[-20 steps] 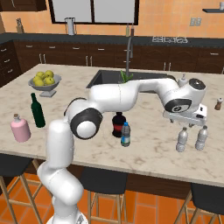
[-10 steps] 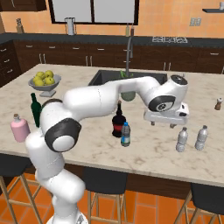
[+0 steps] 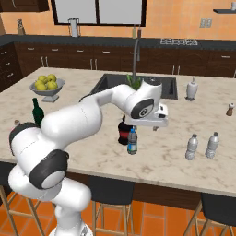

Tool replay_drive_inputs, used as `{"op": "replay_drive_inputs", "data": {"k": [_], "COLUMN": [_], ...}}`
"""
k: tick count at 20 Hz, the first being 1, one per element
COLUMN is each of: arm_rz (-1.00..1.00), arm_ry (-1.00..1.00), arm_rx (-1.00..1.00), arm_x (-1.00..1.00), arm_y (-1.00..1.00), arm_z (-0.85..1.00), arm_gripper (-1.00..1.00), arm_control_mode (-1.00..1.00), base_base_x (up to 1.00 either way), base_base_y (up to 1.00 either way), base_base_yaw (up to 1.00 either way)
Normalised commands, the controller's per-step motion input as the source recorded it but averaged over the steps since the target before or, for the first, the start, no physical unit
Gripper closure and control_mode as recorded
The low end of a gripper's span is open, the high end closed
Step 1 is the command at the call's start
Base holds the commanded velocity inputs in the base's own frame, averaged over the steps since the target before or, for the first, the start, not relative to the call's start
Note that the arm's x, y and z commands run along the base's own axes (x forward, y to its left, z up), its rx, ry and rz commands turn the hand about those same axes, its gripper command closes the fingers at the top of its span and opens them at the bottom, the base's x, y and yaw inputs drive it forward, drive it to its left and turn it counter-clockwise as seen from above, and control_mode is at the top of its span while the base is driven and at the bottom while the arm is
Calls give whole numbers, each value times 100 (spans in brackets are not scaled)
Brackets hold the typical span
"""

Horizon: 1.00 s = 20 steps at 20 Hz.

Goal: Move the plastic bottles in the middle to the plastics group, and the glass bottles in the middle to the glass group.

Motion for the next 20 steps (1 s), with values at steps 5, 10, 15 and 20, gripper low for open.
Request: {"op": "replay_drive_inputs", "data": {"k": [5,10,15,20], "arm_rz": [0,0,0,0], "arm_ry": [-3,-1,0,-1], "arm_rx": [-3,0,-2,-2], "arm_x": [3,35,33,13], "arm_y": [66,19,14,5], "arm_z": [-1,-13,-5,-16], "arm_gripper": [-100,-100,-100,-100], "arm_control_mode": [-100,-100,-100,-100], "base_base_x": [0,0,0,0], "base_base_y": [0,0,0,0], "base_base_yaw": [0,0,0,0]}}
